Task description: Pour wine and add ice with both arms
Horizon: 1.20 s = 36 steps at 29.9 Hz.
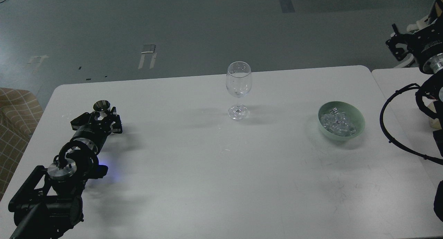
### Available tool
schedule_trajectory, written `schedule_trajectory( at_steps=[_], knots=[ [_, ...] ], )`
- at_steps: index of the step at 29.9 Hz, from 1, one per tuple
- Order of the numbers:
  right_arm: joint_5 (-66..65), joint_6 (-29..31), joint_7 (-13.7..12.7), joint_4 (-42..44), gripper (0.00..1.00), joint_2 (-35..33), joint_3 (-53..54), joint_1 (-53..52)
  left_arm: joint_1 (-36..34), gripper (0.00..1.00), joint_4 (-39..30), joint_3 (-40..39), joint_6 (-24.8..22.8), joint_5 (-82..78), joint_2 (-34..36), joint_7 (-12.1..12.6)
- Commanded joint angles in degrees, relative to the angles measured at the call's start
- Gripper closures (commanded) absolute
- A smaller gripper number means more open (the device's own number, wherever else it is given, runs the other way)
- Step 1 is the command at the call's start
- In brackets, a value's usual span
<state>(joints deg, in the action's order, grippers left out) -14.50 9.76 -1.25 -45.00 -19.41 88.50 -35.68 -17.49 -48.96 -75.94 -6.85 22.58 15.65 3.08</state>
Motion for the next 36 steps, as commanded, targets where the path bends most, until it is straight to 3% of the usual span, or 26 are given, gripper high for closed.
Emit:
schedule_trajectory(
  at_steps=[1, 36],
  knots=[
    [0.0, 0.0, 0.0, 0.0, 0.0, 0.1, 0.0, -0.1, -0.1, 0.61, -0.3, 0.0, 0.1, 0.0, 0.1, 0.0],
    [0.1, 0.0, -0.1, -0.1, 0.0, 0.0, 0.0, 0.2, -0.9, 0.62, -6.8, -0.2, 0.8, -0.1, 0.3, 0.0]
  ],
)
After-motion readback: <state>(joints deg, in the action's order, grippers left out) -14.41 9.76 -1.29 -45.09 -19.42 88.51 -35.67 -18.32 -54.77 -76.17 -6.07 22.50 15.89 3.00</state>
